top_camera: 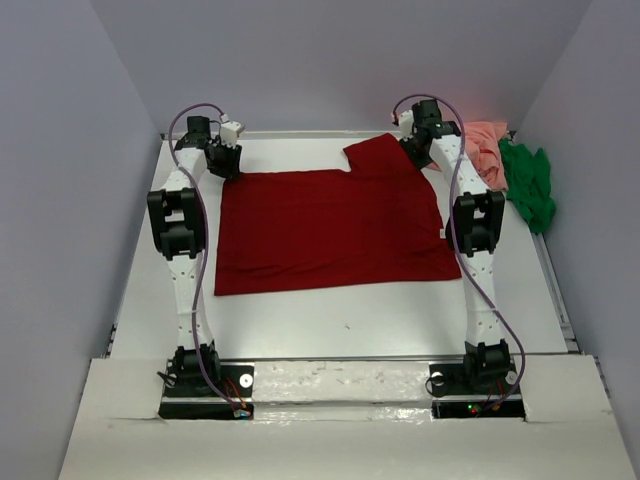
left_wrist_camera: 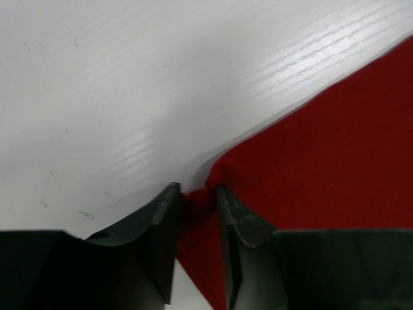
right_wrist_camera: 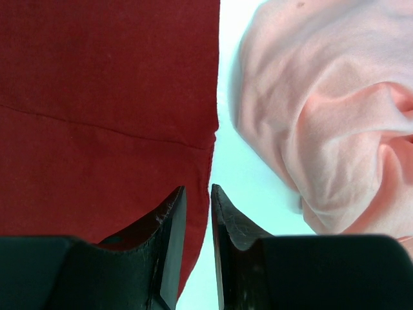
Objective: Fold and stack the t-shirts
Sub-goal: Grap the side of the flattened tshirt furthest away from the robot with both arms
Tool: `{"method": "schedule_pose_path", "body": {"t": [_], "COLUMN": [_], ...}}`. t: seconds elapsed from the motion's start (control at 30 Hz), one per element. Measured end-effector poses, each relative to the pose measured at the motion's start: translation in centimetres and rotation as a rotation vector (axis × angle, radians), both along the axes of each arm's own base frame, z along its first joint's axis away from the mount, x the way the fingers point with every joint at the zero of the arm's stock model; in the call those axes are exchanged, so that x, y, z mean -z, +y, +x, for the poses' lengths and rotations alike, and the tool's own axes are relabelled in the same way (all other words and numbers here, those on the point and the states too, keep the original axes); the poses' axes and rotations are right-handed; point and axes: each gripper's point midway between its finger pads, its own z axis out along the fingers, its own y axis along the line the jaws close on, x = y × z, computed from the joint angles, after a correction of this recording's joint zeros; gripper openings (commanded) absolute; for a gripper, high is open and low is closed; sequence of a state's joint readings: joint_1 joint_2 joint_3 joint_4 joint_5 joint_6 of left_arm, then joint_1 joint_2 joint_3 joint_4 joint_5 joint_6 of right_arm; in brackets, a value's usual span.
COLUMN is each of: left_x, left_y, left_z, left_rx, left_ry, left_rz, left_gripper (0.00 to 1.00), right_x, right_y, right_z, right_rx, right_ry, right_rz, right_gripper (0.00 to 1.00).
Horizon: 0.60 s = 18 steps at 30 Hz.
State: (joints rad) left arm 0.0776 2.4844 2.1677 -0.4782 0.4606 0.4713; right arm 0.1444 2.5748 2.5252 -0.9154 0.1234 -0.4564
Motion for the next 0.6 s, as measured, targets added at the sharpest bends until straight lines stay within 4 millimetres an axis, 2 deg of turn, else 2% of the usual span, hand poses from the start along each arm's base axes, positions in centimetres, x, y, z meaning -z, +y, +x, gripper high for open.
{"method": "schedule_pose_path", "body": {"t": [0.07, 0.13, 0.27, 0.4, 0.6], "left_x": [0.1, 0.3, 0.5, 0.6, 0.8], "left_y": [-0.4, -0.6, -0.7, -0.6, -0.7], "left_z": [0.0, 0.0, 0.1, 0.2, 0.4], "left_rx": [0.014, 0.021, 0.025, 0.016, 0.016], "left_ry": [0.001, 0.0, -0.003, -0.005, -0.025], "left_rz": [0.013, 0.027, 0.066, 0.111, 0.18], "left_gripper": [0.18, 0.11, 0.1, 0.0, 0.0], "right_x": [0.3, 0.5, 0.5, 0.4, 0.1], "right_y": [0.0, 0.0, -0.1, -0.1, 0.2], "right_z": [0.0, 0.0, 0.0, 0.1, 1.1], "right_rx": [0.0, -0.003, -0.009, -0.012, -0.01], "right_ry": [0.005, 0.008, 0.008, 0.005, -0.036], "right_rz": [-0.001, -0.004, -0.008, -0.011, 0.002], "right_gripper": [0.28, 0.28, 0.28, 0.28, 0.29]}}
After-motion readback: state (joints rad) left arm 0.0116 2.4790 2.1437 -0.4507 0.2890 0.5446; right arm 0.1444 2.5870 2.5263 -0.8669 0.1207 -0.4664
